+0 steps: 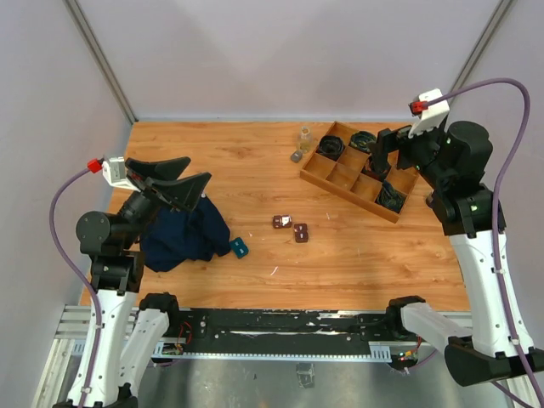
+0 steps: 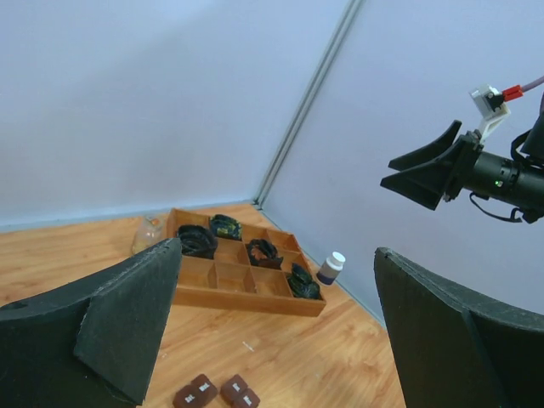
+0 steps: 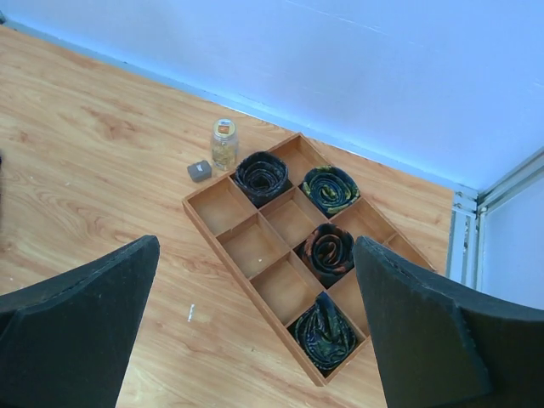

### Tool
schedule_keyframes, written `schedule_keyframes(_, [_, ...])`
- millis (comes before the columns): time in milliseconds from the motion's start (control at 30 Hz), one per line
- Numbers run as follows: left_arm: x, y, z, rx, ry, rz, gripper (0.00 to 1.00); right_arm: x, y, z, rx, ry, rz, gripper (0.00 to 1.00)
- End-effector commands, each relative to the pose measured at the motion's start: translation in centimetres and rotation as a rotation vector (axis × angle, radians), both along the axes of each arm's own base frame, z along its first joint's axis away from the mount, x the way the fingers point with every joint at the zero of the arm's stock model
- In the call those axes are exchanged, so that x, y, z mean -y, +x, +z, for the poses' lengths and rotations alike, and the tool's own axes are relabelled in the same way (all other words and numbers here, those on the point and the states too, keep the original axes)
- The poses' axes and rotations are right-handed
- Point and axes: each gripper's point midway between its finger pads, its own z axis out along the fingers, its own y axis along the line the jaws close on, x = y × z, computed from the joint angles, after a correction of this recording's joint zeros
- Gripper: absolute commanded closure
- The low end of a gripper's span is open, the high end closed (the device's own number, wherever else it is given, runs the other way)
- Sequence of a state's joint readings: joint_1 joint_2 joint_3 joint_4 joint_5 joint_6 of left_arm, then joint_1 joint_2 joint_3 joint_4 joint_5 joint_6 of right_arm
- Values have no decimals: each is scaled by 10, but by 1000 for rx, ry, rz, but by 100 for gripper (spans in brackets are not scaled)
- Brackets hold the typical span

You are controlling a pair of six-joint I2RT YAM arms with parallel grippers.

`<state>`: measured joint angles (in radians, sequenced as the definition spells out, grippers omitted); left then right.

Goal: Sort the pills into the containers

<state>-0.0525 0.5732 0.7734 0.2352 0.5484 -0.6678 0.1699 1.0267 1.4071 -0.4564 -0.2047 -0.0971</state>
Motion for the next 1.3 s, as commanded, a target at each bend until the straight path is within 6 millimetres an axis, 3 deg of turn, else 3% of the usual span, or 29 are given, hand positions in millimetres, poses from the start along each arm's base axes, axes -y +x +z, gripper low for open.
schedule_keyframes(0, [-1, -1, -4, -1, 33, 7, 1, -4, -6, -2, -31, 42, 8, 2])
schedule_keyframes(167, [0, 5, -31, -26, 34, 1, 1, -29, 0, -24, -38, -14, 177, 2])
schedule_keyframes(333, [0, 16, -62, -77, 28, 0, 1, -76, -14, -61, -43, -88, 556, 2])
schedule_keyframes(500, [5, 22, -98, -136, -23, -38, 1, -96, -7, -104, -83, -68, 705, 2])
schedule_keyframes(700, [11, 31, -145, -264, -42, -55, 1, -104, 21, -155, -180, -88, 768, 1])
schedule_keyframes(1000, [64, 30, -200, -324, 106, -75, 2, -107, 43, -195, -311, -95, 773, 1])
schedule_keyframes(1100, [74, 27, -209, -336, 131, -120, 2, -108, 46, -205, -339, -103, 775, 2])
schedule_keyframes(1267, [75, 17, -207, -278, 103, -156, 1, -108, 60, -230, -440, -141, 727, 1])
